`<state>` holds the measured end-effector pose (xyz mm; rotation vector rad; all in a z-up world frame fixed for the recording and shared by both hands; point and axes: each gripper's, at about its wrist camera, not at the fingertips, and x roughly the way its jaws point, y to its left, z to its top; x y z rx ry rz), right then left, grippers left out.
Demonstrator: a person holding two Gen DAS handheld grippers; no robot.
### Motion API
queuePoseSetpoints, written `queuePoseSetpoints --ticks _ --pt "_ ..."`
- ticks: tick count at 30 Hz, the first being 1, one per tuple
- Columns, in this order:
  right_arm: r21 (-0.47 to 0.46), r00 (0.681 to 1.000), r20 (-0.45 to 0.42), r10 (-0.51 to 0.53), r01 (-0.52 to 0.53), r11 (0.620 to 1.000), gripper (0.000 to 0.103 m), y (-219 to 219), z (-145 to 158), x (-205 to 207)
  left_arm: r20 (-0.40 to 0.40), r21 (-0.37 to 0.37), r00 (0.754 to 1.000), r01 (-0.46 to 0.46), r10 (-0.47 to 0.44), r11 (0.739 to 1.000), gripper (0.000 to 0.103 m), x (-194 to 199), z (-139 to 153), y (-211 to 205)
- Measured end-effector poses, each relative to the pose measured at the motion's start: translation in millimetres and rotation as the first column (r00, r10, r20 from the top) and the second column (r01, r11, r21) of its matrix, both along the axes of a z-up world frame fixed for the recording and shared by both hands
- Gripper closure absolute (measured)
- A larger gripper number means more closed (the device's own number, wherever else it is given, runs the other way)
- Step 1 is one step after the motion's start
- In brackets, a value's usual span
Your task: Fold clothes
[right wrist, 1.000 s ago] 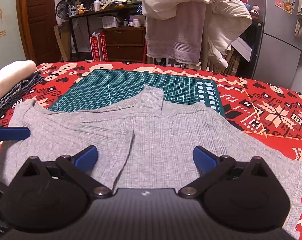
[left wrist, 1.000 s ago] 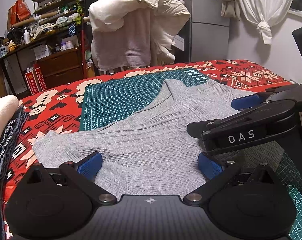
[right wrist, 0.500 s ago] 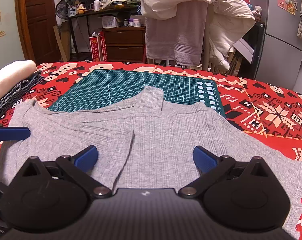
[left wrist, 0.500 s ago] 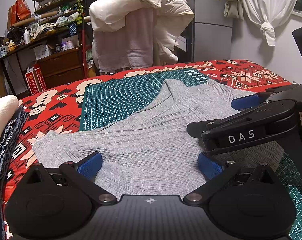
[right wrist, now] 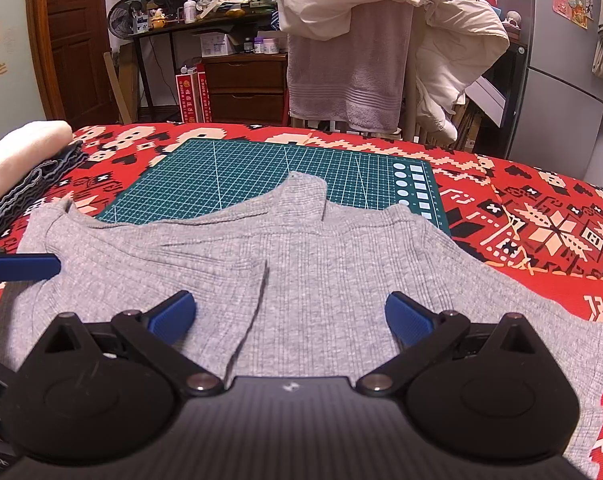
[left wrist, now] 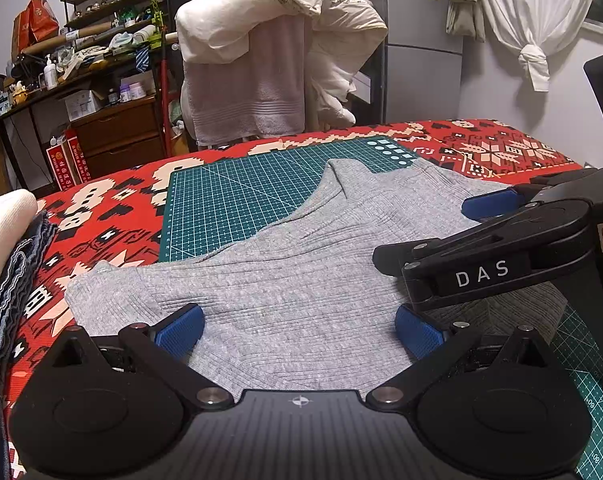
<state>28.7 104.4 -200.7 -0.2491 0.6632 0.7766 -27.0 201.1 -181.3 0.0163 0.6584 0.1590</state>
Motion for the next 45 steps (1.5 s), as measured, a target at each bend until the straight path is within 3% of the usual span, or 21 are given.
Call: queuePoseSetpoints --ticks 45 --pt "-0.001 1.000 0.003 -0.001 0.001 1.000 0.000 0.4 -1.3 0.6 -0.001 0.001 1.000 -0.003 0.003 1.000 0.000 2.7 -0.7 0.7"
